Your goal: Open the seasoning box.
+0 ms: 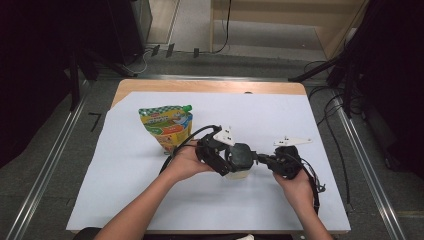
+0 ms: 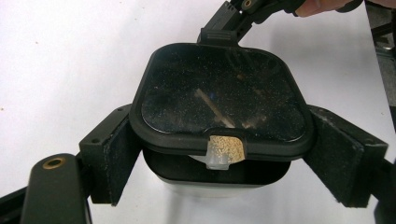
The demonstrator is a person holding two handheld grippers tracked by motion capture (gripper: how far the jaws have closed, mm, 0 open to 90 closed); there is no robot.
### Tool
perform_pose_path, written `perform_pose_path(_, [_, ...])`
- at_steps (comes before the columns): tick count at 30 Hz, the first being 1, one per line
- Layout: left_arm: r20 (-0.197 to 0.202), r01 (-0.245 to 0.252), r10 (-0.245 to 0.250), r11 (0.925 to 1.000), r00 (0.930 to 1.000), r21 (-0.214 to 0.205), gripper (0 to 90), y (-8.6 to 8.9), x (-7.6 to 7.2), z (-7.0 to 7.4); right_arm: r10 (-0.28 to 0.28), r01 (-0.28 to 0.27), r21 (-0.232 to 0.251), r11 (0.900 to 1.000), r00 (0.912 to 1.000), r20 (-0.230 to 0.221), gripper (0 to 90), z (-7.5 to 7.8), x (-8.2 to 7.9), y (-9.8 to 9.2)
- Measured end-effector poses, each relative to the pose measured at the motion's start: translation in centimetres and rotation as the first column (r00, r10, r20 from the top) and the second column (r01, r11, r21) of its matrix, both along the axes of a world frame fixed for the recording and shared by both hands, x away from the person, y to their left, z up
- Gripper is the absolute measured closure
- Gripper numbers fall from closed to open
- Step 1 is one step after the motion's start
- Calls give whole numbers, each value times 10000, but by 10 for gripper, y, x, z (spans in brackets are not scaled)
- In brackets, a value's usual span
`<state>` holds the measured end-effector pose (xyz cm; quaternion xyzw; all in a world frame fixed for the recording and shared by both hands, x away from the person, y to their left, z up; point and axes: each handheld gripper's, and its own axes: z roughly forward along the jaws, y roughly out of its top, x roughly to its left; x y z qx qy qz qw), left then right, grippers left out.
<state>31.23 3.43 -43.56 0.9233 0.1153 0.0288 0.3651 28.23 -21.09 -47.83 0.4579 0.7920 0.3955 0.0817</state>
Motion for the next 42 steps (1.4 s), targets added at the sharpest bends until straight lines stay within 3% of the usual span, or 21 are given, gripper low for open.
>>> perform_pose_path(3, [70,-26,26,10000,10000,-51,174,-1,-1,2,13,-13,-1,10000,10000,72,900,0,0,0])
perform_pose_path(5, [-241,-29,18,9991,9997,-425,195,0,0,6,22,-22,27,10000,10000,82,900,0,0,0])
perform_pose_path(6, [-690,212,-269,9964,9973,-827,288,2,1,8,25,-25,44,10000,10000,78,900,1,0,0])
perform_pose_path(7, [-822,321,-403,9947,9958,-978,379,2,1,9,25,-25,32,10000,10000,70,900,0,0,1])
perform_pose_path(10, [-494,331,-365,9971,9981,-681,377,-1,-2,11,79,-79,-21,10000,9999,96,900,1,-1,1])
perform_pose_path(14, [-491,340,-372,9973,9981,-647,429,-2,-5,15,68,-68,10,10000,10000,65,900,1,-1,1])
perform_pose_path(17, [-602,477,-511,9972,9969,-568,502,-5,-6,18,66,-67,11,10000,9999,84,900,0,-1,1])
perform_pose_path(24, [-1271,638,-704,9964,9894,-554,667,-11,-6,26,57,-57,49,10000,10000,27,900,0,-1,0])
perform_pose_path(31, [-1690,730,-830,9952,9821,-644,705,-18,-2,29,11,-10,140,9999,10000,-72,900,-1,-1,0])
perform_pose_path(37, [-1765,888,-1023,9926,9790,-829,788,-24,0,30,55,-54,87,9999,9999,-90,900,-2,-1,0])
perform_pose_path(42, [-1687,1031,-1125,9926,9792,-635,813,-32,0,32,62,-61,66,10000,9999,-136,900,-2,-2,0])
